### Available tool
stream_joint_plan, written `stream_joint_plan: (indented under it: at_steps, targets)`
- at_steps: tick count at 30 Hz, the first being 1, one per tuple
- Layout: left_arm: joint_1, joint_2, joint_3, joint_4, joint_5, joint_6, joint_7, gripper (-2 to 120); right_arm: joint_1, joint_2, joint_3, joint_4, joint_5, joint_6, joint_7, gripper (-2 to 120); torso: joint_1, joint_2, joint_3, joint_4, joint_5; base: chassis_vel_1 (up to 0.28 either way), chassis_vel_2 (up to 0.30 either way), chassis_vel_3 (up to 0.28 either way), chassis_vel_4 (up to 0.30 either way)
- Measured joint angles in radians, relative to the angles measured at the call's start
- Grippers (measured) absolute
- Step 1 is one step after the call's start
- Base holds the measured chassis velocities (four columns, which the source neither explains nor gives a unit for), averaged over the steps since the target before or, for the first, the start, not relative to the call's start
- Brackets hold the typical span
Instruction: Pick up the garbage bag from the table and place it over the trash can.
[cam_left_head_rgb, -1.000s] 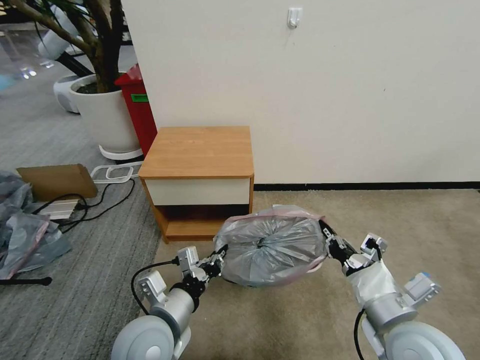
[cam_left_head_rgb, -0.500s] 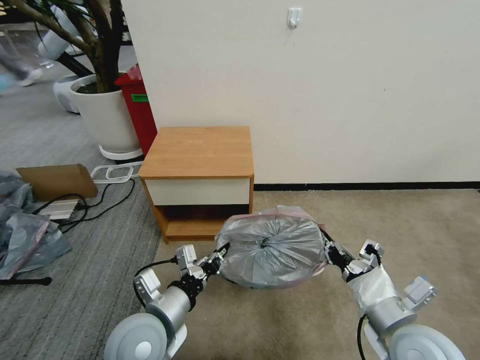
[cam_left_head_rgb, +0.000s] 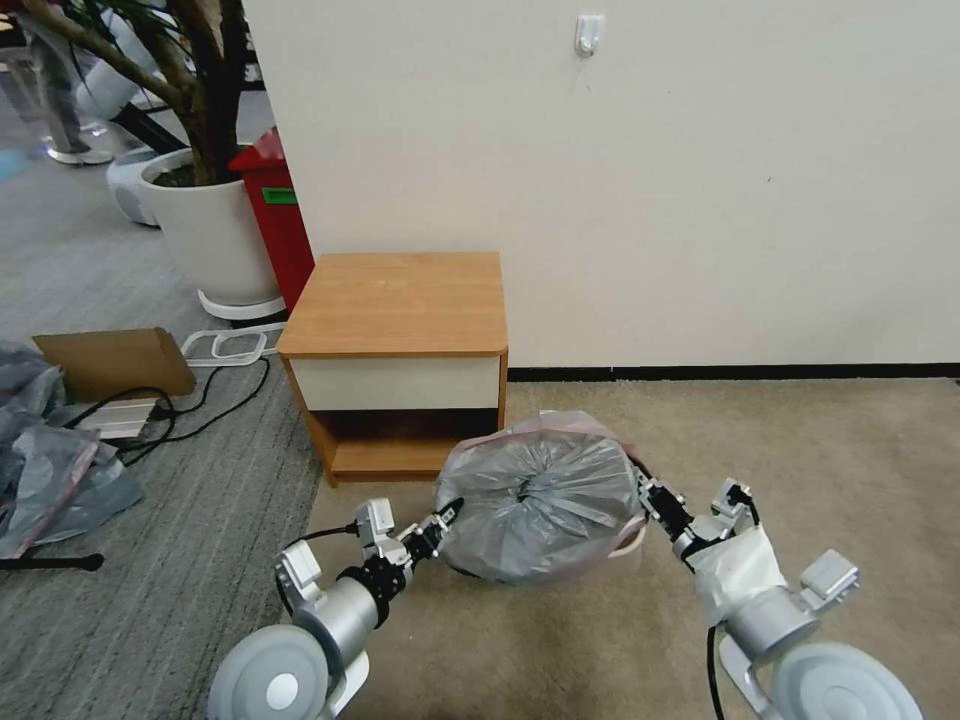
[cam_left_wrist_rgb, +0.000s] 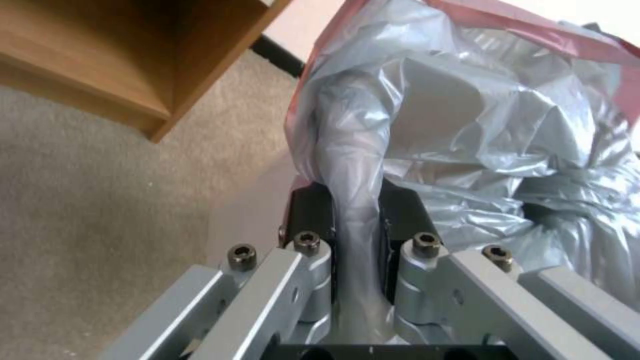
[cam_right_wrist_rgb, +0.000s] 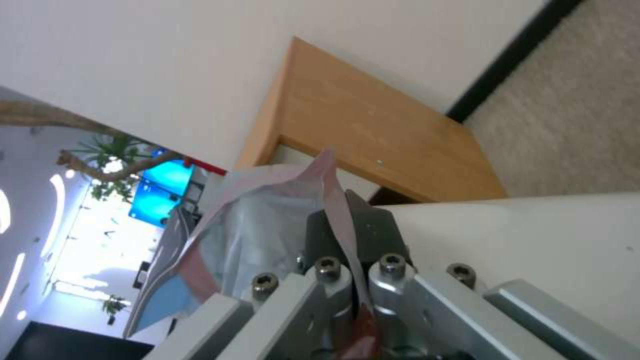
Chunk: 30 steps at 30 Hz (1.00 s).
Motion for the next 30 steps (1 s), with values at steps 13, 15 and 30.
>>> stream_joint_plan:
  at_steps: [13,15,30]
  targets:
    - [0.016,-0.003,-0.036,-0.042,-0.058,0.000,0.008,9,0.016,-0.014,0.051,-0.074,0.114,-0.033,0.039,0,0.000,0.000,0.000,0.0000,0.0000,0.000,0.000,0.000,0.000]
    - [0.015,-0.004,-0.038,-0.043,-0.065,-0.001,0.001,10,0.008,-0.015,0.054,-0.065,0.114,-0.033,0.038,0,0.000,0.000,0.000,0.0000,0.0001,0.000,0.000,0.000,0.000]
    - [-0.014,-0.024,-0.083,-0.018,-0.231,-0.055,-0.140,10,-0.059,-0.033,0.101,0.011,0.117,-0.039,0.063,0,0.000,0.000,0.000,0.0000,0.0000,0.000,0.000,0.000,0.000]
